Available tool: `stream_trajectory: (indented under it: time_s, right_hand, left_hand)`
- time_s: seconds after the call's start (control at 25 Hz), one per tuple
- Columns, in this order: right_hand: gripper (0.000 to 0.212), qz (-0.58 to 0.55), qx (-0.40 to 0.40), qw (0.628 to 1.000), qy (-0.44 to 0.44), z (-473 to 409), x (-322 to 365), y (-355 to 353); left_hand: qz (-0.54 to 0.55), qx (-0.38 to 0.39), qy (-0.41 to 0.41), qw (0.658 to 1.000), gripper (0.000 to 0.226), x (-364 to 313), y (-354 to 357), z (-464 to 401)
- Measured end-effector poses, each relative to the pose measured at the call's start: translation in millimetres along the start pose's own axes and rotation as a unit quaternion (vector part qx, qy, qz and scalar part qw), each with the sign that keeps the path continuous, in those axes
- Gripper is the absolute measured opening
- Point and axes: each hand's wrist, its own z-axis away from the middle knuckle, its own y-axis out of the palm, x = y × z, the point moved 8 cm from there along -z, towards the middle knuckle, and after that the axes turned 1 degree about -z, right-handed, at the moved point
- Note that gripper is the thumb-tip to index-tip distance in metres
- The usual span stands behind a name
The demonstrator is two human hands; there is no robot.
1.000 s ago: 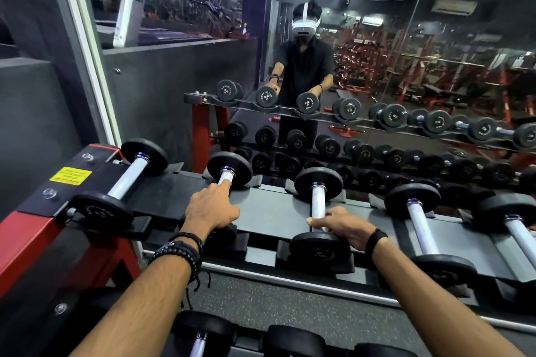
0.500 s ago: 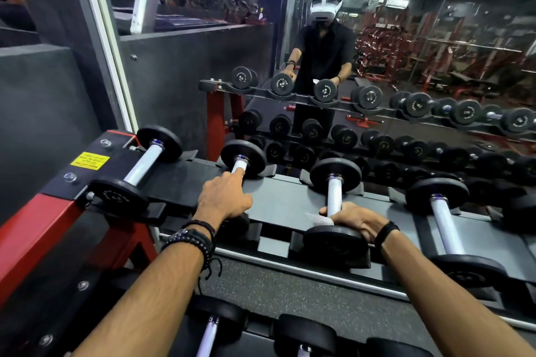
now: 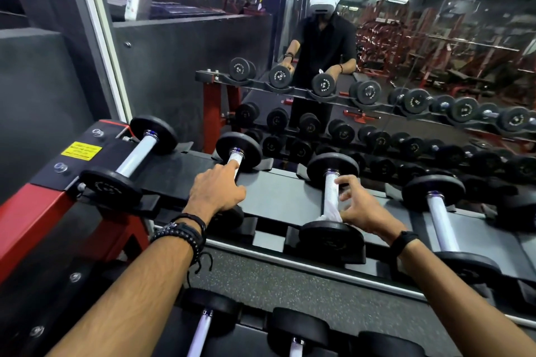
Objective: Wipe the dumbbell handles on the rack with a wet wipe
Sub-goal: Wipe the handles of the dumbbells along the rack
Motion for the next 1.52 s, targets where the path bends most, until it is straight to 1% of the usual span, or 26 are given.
stream_trajectory:
  time_s: [0.08,0.16,0.24,0.28,0.36,0.44,0.52,0.56,0.64,0.68,0.72,0.76,0.84,0.96,1.0,1.04,1.12,1.16,1.2,1.24,1.32,1.36,1.4,1.44,1.48,1.52]
  right_hand:
    - [0.029,0.012,0.066,0.996,-0.061,1.7,10.8,5.5]
    - [0.009,-0.037,0.164,0.984,-0.058,8.3,9.7,9.9]
    - [0.017,-0.083,0.243,0.966,-0.006,14.6,2.7,9.2]
    - [0.020,-0.080,0.266,0.961,0.008,17.4,1.6,8.4]
    - [0.014,-0.035,0.266,0.963,0.001,17.0,2.5,6.0]
    - [0.013,0.021,0.255,0.967,-0.008,14.7,7.2,6.1]
    - [0.024,0.104,0.231,0.967,-0.033,12.3,11.4,5.0]
    - [0.027,0.161,0.189,0.967,-0.054,9.5,13.8,0.7]
    - [0.021,0.254,0.030,0.962,-0.095,4.2,22.4,-16.7]
    - [0.014,0.262,-0.051,0.958,-0.102,5.5,26.5,-24.6]
    - [0.009,0.255,-0.102,0.956,-0.106,6.6,25.8,-27.6]
    - [0.007,0.243,-0.119,0.955,-0.123,7.9,24.4,-24.8]
    - [0.016,0.221,-0.095,0.956,-0.167,8.2,19.1,-13.8]
    - [0.037,0.186,-0.036,0.959,-0.209,8.9,26.2,-7.6]
    - [0.034,0.185,-0.011,0.959,-0.216,9.7,29.9,-5.9]
    - [0.025,0.181,0.025,0.961,-0.209,10.7,32.3,-3.5]
    - [0.014,0.162,0.109,0.967,-0.161,8.0,29.5,2.2]
    - [0.014,0.154,0.114,0.971,-0.142,4.3,28.7,2.5]
    - [0.014,0.139,0.074,0.979,-0.130,-2.3,29.9,-2.1]
    - [0.012,0.122,-0.003,0.984,-0.127,-11.7,31.1,-12.3]
    - [0.012,0.073,-0.159,0.977,-0.120,-24.7,29.0,-33.7]
    - [0.015,0.046,-0.202,0.972,-0.115,-26.5,25.9,-37.9]
    - [0.017,0.025,-0.217,0.971,-0.101,-26.0,20.8,-38.3]
    - [0.017,0.006,-0.207,0.974,-0.089,-22.0,12.8,-37.6]
    - [0.014,-0.017,-0.171,0.982,-0.073,-13.6,4.2,-33.6]
    - [0.010,-0.054,-0.109,0.991,-0.057,-2.2,-2.9,-24.5]
  left_hand:
    - [0.002,-0.002,-0.004,1.000,0.058,1.2,-1.5,0.8]
    - [0.002,-0.004,-0.006,1.000,0.059,2.1,-1.2,0.3]
    - [-0.004,-0.006,-0.005,1.000,0.061,0.7,0.4,-0.5]
    - [-0.008,-0.006,-0.002,1.000,0.063,-0.8,1.3,-0.9]
    - [-0.012,-0.005,0.003,1.000,0.065,-4.0,2.3,-0.3]
    - [-0.014,-0.004,0.002,1.000,0.065,-4.0,2.3,0.3]
    - [-0.018,-0.005,-0.002,1.000,0.065,-3.0,2.2,0.0]
    - [-0.019,-0.005,-0.003,1.000,0.065,-2.9,2.3,0.0]
    - [-0.019,-0.006,-0.001,1.000,0.066,-3.5,2.3,-0.7]
    - [-0.019,-0.005,0.001,1.000,0.066,-3.7,2.7,-1.1]
    - [-0.017,-0.004,0.002,1.000,0.065,-3.9,3.2,-1.3]
    - [-0.014,-0.003,0.002,1.000,0.065,-3.7,3.9,-1.1]
    - [-0.011,-0.002,0.001,1.000,0.066,-2.9,4.7,-0.4]
    - [-0.007,-0.001,0.001,1.000,0.067,-2.8,3.5,-1.3]
    - [-0.005,-0.002,0.001,1.000,0.068,-3.1,3.7,-1.0]
    - [-0.007,-0.003,0.000,1.000,0.068,-3.3,4.1,-0.4]
    - [-0.010,-0.003,-0.001,1.000,0.069,-2.9,4.3,-0.7]
    - [-0.011,-0.003,0.000,1.000,0.069,-3.2,4.5,-1.3]
    - [-0.013,-0.003,0.001,1.000,0.070,-4.0,4.9,-1.2]
    - [-0.016,-0.004,0.002,1.000,0.070,-4.4,5.0,-1.1]
    - [-0.013,0.000,0.002,1.000,0.070,-4.7,3.7,-0.8]
    - [-0.011,0.001,-0.001,1.000,0.069,-4.1,3.0,-0.4]
    - [-0.011,0.000,-0.002,1.000,0.069,-3.3,2.5,0.2]
    - [-0.012,0.000,-0.003,1.000,0.068,-3.3,1.8,0.2]
    - [-0.011,0.000,-0.003,1.000,0.068,-3.6,1.9,-0.1]
    - [-0.012,-0.001,-0.002,1.000,0.069,-3.9,3.1,-0.3]
